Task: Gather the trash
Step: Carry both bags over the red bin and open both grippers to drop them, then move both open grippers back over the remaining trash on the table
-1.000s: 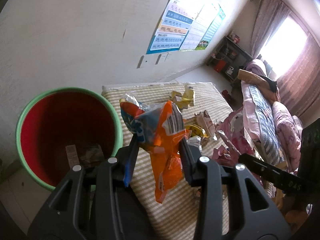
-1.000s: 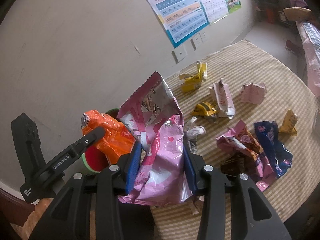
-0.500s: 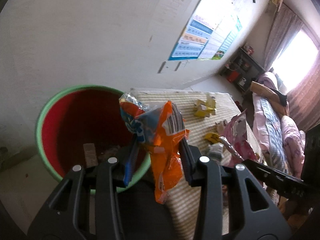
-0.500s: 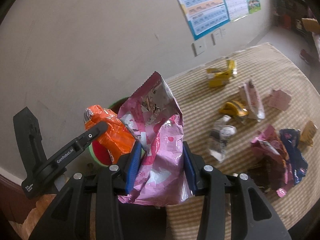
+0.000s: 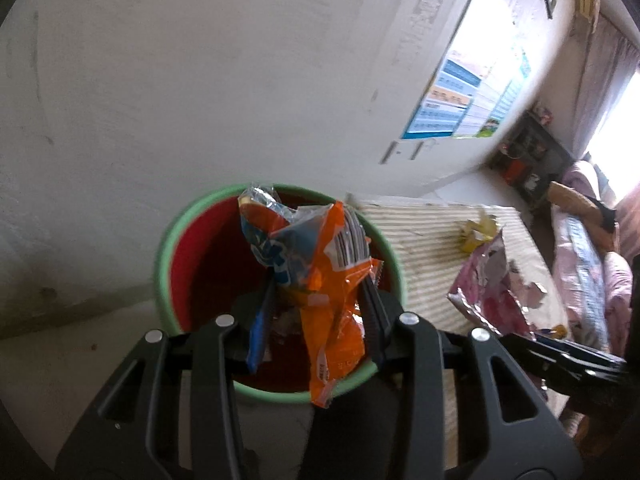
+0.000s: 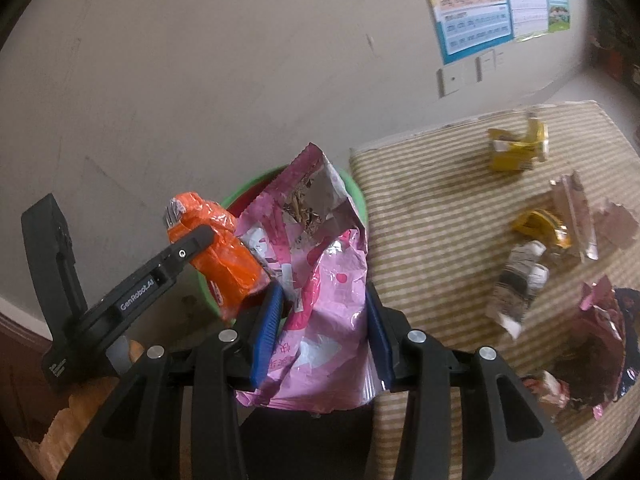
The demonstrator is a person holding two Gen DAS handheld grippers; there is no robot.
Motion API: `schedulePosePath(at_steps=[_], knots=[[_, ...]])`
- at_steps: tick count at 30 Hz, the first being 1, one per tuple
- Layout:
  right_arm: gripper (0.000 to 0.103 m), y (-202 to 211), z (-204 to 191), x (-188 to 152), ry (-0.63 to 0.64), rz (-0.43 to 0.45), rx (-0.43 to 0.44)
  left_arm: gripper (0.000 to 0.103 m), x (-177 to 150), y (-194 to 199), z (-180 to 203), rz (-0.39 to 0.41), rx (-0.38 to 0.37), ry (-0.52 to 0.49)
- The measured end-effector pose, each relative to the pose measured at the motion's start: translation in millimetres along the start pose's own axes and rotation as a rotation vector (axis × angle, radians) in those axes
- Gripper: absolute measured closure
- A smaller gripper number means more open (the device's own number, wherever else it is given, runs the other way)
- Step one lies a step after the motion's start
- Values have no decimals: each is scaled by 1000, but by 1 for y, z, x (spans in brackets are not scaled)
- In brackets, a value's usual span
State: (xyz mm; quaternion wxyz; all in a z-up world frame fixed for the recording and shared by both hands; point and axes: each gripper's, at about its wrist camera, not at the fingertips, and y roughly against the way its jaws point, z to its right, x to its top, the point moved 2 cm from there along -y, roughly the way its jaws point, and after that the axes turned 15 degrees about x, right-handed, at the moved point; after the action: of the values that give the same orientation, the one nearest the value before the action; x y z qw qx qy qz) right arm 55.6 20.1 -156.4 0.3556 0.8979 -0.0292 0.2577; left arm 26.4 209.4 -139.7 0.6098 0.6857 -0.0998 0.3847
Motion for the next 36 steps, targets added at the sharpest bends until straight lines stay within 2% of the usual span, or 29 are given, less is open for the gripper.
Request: schedulePosePath(at_steps=[5, 14, 16, 17, 18, 19, 28, 36], knots=[[63, -19, -7, 4, 9, -29, 5, 65, 0, -9, -18, -17, 43, 23], [61, -47, -23, 32, 65, -36, 14, 65, 1, -15, -35, -17, 71, 51], [59, -51, -26, 36, 67, -27, 23, 60, 2, -15, -38, -9, 74, 56], [56, -52, -27, 39, 61, -20, 36, 50, 2, -14, -40, -5, 75, 62], [48, -53, -27, 41, 53, -16, 50, 41, 2, -13, -41, 0, 74, 69], [45, -53, -27, 43, 44, -9, 60, 40, 2, -13, -41, 6, 74, 75], [45, -39, -15, 33, 5, 1, 48, 39, 1, -13, -41, -10, 66, 74], [43, -11, -6, 23, 2, 29, 8, 39, -1, -8, -20, -19, 36, 43]])
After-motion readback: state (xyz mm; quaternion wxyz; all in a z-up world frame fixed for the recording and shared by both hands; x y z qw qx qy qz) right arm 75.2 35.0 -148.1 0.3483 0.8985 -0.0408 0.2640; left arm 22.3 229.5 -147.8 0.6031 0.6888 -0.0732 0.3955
